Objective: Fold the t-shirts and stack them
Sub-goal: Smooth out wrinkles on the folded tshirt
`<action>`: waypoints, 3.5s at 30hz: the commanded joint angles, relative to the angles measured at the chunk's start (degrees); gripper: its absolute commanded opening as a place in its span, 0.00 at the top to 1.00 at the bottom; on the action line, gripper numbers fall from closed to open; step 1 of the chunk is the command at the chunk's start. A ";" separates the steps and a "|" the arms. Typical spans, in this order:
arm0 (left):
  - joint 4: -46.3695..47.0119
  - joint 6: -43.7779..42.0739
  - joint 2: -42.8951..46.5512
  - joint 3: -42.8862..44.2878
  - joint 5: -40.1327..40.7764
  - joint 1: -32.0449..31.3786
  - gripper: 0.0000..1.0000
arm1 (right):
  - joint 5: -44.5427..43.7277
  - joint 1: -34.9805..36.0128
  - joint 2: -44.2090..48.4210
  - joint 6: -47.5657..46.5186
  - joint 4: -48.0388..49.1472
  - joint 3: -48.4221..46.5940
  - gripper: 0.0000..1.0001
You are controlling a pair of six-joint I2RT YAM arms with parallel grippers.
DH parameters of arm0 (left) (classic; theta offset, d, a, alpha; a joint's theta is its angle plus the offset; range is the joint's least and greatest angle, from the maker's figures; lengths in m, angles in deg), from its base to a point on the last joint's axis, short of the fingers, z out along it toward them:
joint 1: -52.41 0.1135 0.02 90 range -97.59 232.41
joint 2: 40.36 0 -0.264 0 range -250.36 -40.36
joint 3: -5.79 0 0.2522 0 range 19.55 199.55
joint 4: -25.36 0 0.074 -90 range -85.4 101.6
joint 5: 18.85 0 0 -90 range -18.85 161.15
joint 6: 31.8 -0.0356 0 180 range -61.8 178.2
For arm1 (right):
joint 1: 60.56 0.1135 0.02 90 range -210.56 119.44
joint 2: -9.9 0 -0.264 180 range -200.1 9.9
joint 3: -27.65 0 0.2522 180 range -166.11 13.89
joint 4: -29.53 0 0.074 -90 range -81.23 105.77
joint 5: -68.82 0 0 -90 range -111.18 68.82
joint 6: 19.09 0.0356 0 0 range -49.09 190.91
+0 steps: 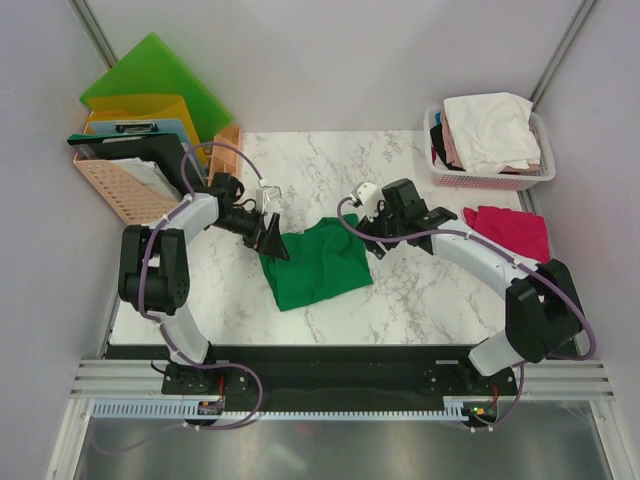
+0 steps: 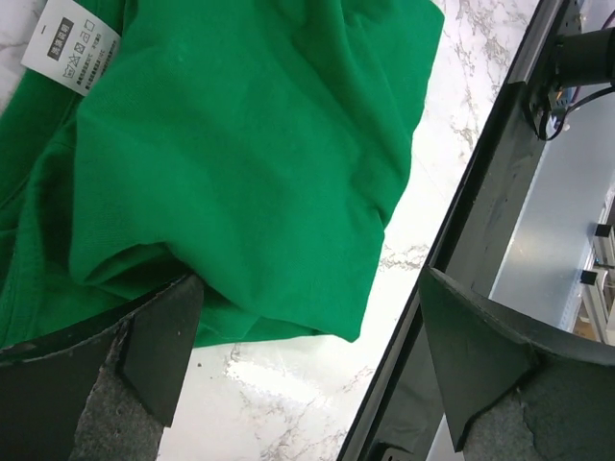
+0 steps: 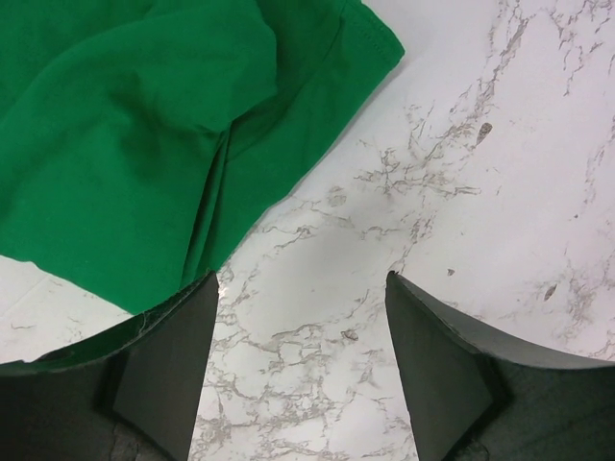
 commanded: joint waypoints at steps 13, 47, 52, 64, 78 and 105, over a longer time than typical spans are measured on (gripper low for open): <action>14.02 10.72 -4.15 -1.19 5.77 -1.60 0.21 | 1.63 -0.29 -0.95 0.02 1.54 0.35 0.26; 14.90 12.39 13.86 -12.17 15.17 -4.42 0.98 | 5.22 -0.55 -11.93 1.68 0.31 -7.55 0.28; 14.46 11.95 14.39 -12.52 15.44 -4.42 0.98 | 11.02 -0.55 -19.40 3.53 -0.92 -16.76 0.27; 13.76 11.43 14.13 -12.43 16.06 -4.42 0.98 | 17.10 -0.55 -22.66 6.79 -4.09 -24.18 0.31; 13.50 10.90 13.69 -12.61 16.67 -4.42 0.98 | 22.72 -0.47 -15.55 8.63 -4.97 -20.48 0.33; 13.58 10.28 12.72 -12.79 15.97 -4.42 0.98 | 20.01 -0.29 -30.75 7.58 -2.69 -28.04 1.00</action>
